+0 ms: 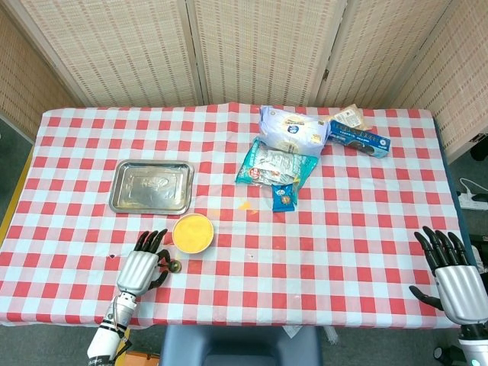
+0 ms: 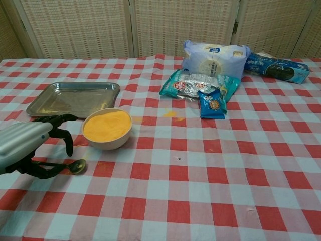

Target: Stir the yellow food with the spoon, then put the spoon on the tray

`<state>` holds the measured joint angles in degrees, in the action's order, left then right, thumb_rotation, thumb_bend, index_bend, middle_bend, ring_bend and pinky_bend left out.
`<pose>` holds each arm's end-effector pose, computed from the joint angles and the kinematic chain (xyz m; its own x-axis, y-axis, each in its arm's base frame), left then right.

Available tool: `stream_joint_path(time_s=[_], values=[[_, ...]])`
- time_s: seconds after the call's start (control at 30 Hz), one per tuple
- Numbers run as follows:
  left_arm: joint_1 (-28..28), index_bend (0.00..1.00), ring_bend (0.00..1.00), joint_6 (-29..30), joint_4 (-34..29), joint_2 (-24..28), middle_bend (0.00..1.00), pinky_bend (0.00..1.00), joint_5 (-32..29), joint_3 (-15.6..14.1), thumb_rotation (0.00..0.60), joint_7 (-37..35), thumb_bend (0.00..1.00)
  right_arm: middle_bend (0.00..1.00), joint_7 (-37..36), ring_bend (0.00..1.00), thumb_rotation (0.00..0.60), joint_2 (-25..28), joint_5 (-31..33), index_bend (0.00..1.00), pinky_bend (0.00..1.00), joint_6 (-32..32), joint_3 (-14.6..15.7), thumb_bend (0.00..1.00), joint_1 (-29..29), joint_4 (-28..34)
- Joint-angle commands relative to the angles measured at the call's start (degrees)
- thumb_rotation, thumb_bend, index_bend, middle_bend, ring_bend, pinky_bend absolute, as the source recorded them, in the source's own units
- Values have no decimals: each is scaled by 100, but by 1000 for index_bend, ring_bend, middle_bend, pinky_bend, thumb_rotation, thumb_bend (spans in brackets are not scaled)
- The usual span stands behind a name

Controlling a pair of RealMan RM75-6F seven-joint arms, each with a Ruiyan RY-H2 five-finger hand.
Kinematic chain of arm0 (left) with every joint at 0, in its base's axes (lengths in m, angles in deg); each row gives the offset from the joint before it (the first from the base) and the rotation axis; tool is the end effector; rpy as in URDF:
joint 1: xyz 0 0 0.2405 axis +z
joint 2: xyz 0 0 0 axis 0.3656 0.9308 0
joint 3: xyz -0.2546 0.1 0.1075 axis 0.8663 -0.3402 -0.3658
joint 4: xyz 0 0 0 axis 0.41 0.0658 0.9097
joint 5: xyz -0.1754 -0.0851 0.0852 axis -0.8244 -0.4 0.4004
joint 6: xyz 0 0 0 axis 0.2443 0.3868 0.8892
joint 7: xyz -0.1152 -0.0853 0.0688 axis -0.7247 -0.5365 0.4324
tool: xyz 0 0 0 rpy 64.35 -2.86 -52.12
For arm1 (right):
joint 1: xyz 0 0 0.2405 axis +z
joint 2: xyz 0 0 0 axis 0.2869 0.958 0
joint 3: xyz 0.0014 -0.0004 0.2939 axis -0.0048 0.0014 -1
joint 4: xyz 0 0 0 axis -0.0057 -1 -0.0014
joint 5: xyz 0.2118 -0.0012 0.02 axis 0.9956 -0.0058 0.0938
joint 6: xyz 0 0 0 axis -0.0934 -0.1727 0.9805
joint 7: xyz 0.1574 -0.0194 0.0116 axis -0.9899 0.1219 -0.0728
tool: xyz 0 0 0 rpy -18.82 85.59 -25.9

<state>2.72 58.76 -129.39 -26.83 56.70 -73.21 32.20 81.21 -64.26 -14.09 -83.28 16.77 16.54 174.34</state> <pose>-0.2499 0.2595 -0.0459 0.4284 0.2224 0.8758 0.8968 -0.2229 -0.3821 -0.3478 -0.1562 0.1722 0.4876 -0.0036 0.8730 -0.8709 -0.0715 0.4862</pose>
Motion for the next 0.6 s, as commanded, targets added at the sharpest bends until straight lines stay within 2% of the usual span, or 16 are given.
stream_joint_path(time_s=[0.03,0.6], values=[[-46,491,0,-46,106,-76,11,0,-72,8,600,18,368,0,-2,0,600,-1,7,0,0,-22,-6,0,-12,-3],[-223,545,0,-209,642,-380,33,0,-310,20,600,-125,368,0,-55,0,600,24,82,0,0,47,-17,0,8,2]])
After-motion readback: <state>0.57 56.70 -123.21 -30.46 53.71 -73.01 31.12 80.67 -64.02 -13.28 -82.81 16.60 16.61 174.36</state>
